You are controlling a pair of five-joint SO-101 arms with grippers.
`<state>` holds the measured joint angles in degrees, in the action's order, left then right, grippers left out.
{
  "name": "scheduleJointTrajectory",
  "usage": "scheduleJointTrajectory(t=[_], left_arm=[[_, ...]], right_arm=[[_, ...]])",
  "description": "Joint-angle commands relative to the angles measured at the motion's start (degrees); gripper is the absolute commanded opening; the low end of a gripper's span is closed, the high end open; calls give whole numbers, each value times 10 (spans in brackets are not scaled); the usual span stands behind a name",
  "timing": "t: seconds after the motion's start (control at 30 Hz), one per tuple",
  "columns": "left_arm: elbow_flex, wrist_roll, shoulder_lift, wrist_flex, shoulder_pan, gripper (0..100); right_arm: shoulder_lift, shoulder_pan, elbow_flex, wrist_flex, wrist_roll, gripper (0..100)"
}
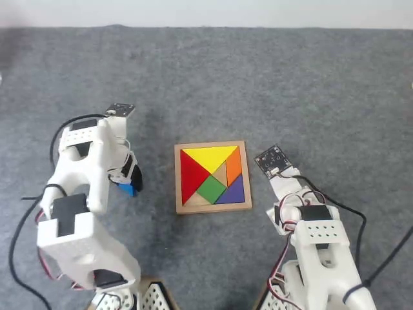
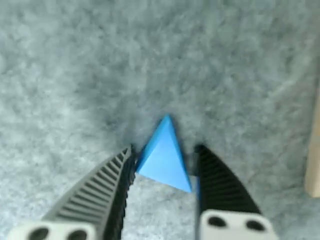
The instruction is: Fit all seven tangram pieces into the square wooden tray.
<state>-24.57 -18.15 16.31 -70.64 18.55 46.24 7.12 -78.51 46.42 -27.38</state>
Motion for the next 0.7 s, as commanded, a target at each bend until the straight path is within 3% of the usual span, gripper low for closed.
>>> scheduleJointTrajectory(t=[0.0,0.23,0.53,0.67], left_arm=[[14,11,18,4,9,98],[31,25,1,-33,-18,98],[32,47,-191,-125,-92,98],[29,19,-259,-162,-160,95]], right_arm=[[15,3,5,-8,-7,263],[15,6,5,-8,-7,263],[14,18,4,-8,-7,263],[14,18,4,-8,-7,263]])
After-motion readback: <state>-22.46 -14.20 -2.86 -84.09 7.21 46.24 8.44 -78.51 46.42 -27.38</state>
